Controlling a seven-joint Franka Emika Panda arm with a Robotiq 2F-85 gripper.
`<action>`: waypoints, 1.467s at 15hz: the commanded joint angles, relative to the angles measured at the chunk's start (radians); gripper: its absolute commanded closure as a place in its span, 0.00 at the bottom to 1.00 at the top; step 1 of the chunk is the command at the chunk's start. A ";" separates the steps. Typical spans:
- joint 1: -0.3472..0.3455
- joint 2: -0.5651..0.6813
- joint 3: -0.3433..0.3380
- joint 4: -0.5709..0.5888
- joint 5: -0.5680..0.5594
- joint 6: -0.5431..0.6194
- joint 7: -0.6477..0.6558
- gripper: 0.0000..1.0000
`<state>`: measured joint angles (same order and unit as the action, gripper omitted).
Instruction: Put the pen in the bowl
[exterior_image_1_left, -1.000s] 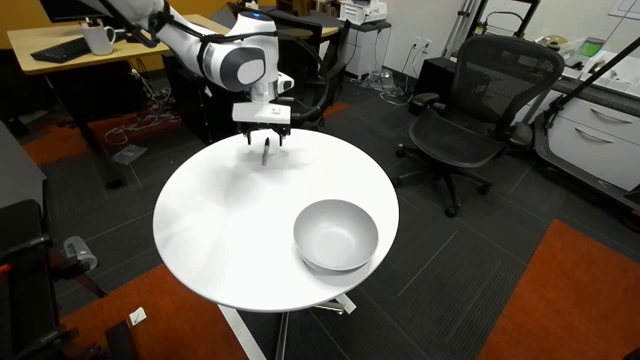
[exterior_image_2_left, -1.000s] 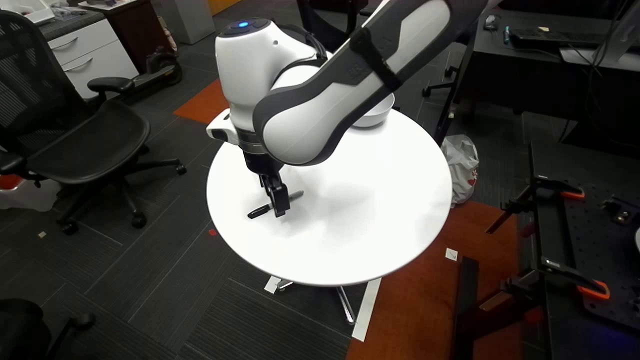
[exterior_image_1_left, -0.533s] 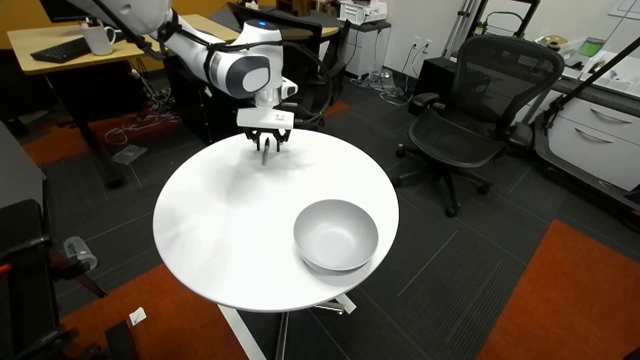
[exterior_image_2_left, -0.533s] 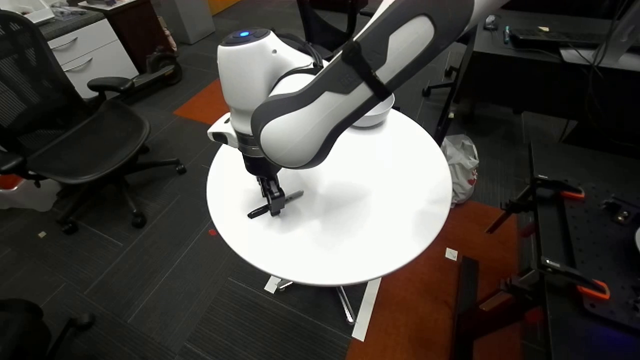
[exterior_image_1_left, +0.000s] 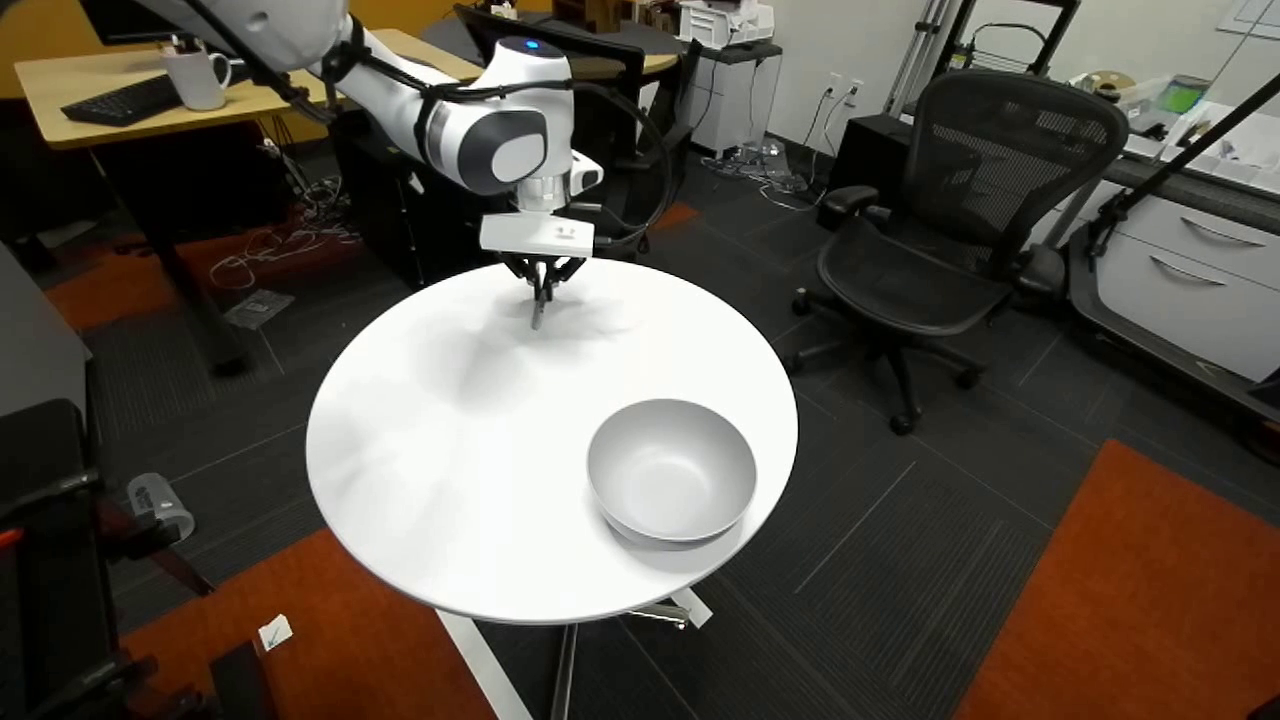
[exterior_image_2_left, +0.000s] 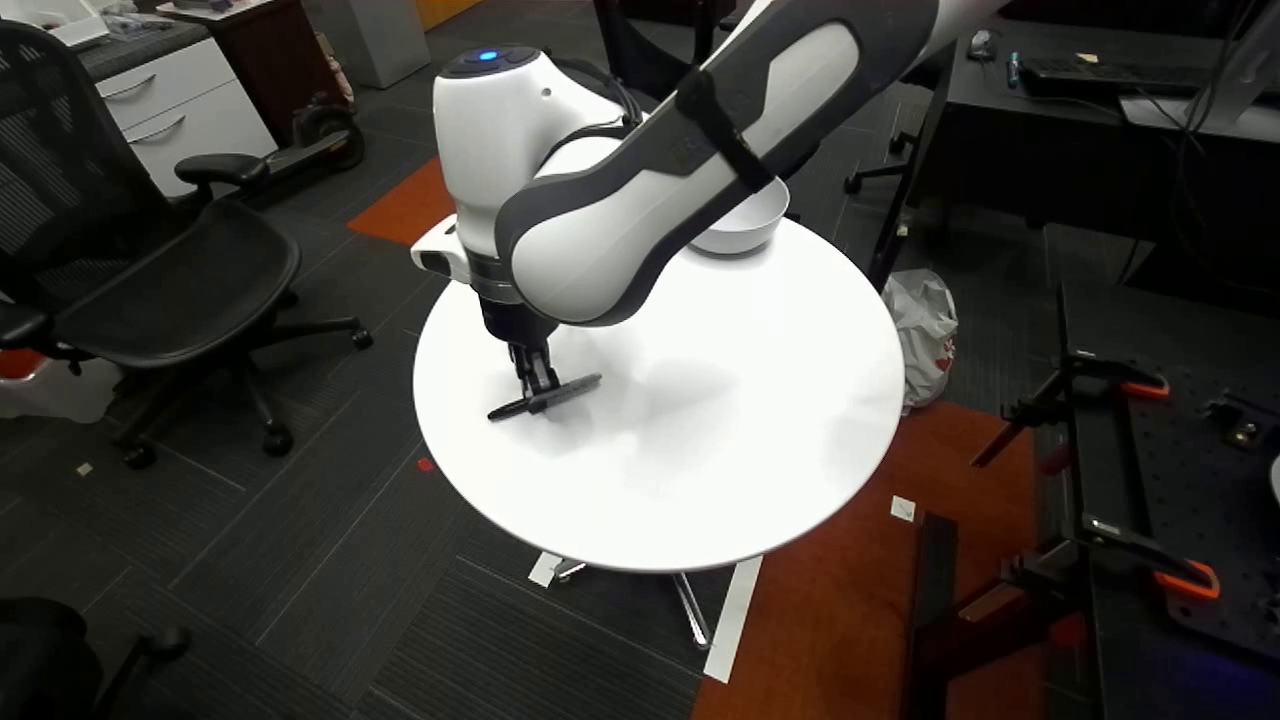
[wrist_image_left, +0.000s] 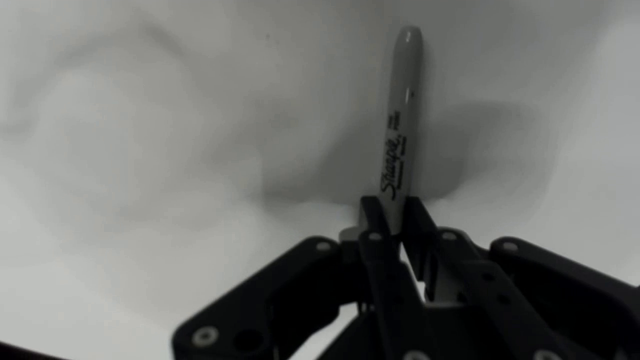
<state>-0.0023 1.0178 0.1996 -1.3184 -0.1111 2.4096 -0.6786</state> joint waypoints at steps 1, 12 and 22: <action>0.011 -0.132 -0.030 -0.088 0.007 -0.015 0.097 0.96; -0.015 -0.624 -0.248 -0.473 -0.021 0.059 0.551 0.96; -0.034 -0.697 -0.475 -0.743 -0.145 0.249 1.015 0.96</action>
<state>-0.0501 0.3253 -0.2260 -1.9998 -0.2015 2.5825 0.1848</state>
